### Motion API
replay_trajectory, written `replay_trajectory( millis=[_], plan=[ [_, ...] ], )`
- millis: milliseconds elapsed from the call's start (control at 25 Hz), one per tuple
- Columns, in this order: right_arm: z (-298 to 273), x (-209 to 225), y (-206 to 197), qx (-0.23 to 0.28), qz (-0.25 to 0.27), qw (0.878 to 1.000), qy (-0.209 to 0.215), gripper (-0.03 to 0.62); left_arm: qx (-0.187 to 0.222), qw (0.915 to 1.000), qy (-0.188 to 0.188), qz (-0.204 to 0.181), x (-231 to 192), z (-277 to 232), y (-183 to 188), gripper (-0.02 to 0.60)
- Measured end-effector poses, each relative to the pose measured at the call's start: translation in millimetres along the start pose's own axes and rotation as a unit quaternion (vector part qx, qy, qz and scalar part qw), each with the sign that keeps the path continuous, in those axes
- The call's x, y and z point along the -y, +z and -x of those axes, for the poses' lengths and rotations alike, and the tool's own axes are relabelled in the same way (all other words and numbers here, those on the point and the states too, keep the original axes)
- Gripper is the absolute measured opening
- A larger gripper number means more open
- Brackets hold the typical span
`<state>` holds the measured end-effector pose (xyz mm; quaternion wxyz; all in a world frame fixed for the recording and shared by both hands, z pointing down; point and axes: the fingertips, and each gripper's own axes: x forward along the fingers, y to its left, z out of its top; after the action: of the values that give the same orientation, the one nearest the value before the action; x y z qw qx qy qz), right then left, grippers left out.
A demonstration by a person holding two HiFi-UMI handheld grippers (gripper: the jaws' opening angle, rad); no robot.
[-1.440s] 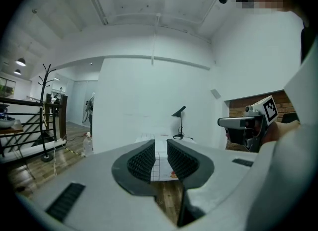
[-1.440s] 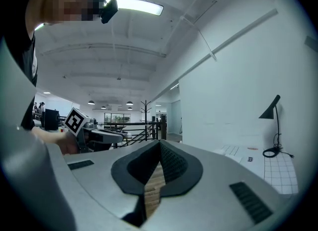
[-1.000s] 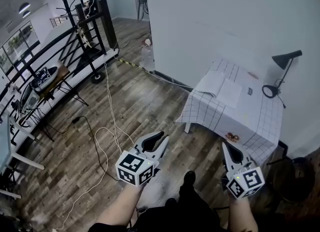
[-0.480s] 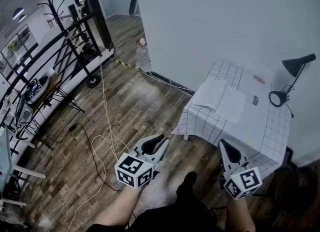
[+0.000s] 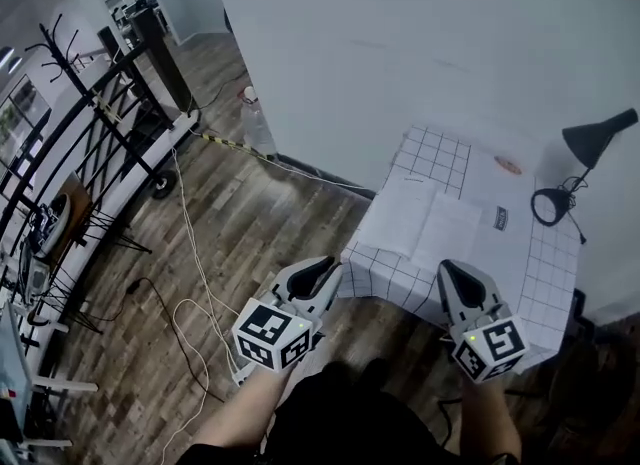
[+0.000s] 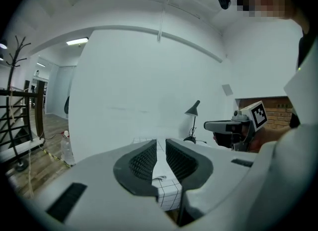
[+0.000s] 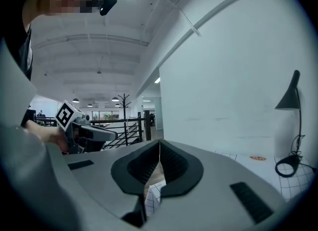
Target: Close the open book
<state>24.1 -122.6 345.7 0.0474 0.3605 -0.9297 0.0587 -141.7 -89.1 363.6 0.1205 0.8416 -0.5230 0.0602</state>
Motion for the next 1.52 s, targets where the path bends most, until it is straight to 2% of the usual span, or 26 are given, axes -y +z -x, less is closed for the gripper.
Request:
replay_trajectory(
  millis=[200, 280, 480, 680, 920, 1240, 1520],
  plan=[
    [-33.7, 6.6, -21.7, -0.040, -0.006, 0.999, -0.012, 0.007, -0.012, 0.9996, -0.025, -0.009, -30.7, -35.4, 4.7, 0.063],
    [-48.8, 5.6, -27.6, -0.052, -0.005, 0.998, -0.021, 0.033, -0.015, 0.9993, -0.032, -0.010, -46.5, -45.8, 4.9, 0.063],
    [-88.3, 3.5, -43.7, -0.073, -0.008, 0.997, -0.039, 0.044, -0.040, 0.9972, -0.062, -0.016, -78.0, -71.9, -10.8, 0.063],
    [-114.3, 9.8, -63.1, -0.101, -0.010, 0.993, -0.060, 0.059, -0.070, 0.9936, -0.088, -0.008, -92.3, -91.3, -32.5, 0.063],
    [-132.3, 23.8, -110.1, -0.151, 0.004, 0.986, -0.066, 0.085, -0.078, 0.9930, -0.088, -0.008, -108.6, -122.7, -53.9, 0.063],
    [-150.4, 38.7, -167.6, -0.195, 0.002, 0.978, -0.071, 0.106, -0.116, 0.9878, -0.103, -0.008, -110.0, -156.8, -111.6, 0.063],
    [-157.6, 39.6, -211.3, -0.223, 0.012, 0.972, -0.074, 0.125, -0.130, 0.9862, -0.101, 0.011, -113.8, -168.8, -147.7, 0.063]
  ],
)
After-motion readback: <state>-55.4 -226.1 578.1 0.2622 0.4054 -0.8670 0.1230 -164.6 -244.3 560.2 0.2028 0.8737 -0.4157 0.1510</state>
